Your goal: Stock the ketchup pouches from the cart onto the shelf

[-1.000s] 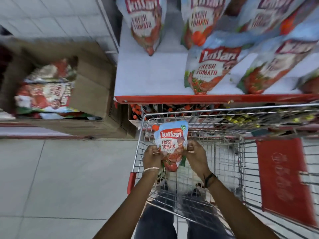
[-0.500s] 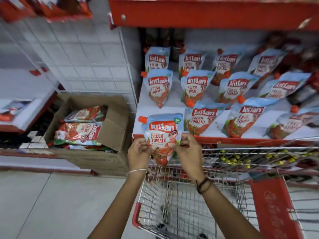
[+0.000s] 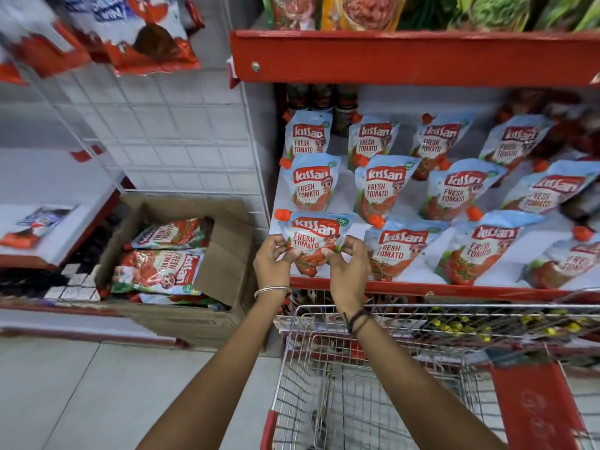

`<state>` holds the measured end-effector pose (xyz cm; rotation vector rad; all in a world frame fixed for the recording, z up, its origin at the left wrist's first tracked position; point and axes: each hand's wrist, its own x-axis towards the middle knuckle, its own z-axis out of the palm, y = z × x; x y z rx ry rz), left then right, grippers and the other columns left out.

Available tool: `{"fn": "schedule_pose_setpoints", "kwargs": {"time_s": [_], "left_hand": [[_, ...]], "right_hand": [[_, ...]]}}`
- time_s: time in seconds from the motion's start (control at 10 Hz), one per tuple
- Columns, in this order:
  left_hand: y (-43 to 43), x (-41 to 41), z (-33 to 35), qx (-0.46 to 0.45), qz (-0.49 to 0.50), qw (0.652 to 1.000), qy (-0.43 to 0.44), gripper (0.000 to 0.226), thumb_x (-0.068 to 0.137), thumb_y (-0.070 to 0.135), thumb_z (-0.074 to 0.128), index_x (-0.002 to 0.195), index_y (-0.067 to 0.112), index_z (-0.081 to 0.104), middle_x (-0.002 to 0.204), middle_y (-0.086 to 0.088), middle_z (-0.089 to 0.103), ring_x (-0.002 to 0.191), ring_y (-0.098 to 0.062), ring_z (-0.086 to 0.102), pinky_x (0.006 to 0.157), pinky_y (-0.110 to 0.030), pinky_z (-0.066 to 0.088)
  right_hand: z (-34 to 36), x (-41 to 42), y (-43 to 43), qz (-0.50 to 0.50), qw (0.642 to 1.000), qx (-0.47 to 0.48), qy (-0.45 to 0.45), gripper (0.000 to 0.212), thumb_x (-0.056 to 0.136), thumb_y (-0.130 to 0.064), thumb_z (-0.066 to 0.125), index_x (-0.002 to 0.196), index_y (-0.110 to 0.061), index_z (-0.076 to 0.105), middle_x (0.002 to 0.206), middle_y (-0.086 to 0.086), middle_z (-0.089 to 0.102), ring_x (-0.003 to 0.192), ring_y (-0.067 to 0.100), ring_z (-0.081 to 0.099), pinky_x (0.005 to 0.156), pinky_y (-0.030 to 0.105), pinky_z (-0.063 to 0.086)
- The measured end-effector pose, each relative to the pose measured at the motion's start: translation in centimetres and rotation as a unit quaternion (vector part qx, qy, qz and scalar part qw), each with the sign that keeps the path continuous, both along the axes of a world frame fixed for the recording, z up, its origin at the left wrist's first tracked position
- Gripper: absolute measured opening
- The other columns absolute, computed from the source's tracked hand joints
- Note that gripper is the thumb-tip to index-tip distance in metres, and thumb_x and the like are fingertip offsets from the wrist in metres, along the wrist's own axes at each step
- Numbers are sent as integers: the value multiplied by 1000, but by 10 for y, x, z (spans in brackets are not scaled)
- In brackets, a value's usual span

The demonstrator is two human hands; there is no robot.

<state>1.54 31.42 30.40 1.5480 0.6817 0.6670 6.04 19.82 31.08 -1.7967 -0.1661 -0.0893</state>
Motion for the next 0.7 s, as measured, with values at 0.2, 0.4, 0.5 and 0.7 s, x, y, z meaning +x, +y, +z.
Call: {"fn": "schedule_pose_setpoints", "kwargs": {"time_s": [0.2,0.4,0.5,0.7], "left_hand": [[2,8,-7,3,-10,1000,17,27,69,-6,69,81,13,55,89,-13,64,84,-25,62,82,-42,53],[1,3,-17,17,-8,999,33,23,71,-5,68,86,9,56,94,-19,67,86,-25,63,79,-37,54],[-3,1,-19,26,-3,999,37,24,74,-3,67,95,3,56,103,-22,66,90,-21,61,72,-15,52],[-25,-11,-14,21,5,1000,9,52,73,4,71,119,6,46,122,-13,55,116,-25,53,89,-21,49]], "right_hand": [[-6,7,4,5,1000,23,17,25,82,-1,64,103,7,54,101,9,56,82,0,53,63,-7,40],[-18,4,2,23,999,2,28,25,82,-5,66,102,2,54,104,16,63,92,15,56,66,-7,41],[-24,4,0,27,999,-17,30,27,82,-11,68,103,-3,54,106,14,64,96,18,59,79,14,53],[-11,-4,-13,85,994,-25,65,45,84,-13,66,124,-5,46,125,14,60,111,17,55,97,32,48]]}}
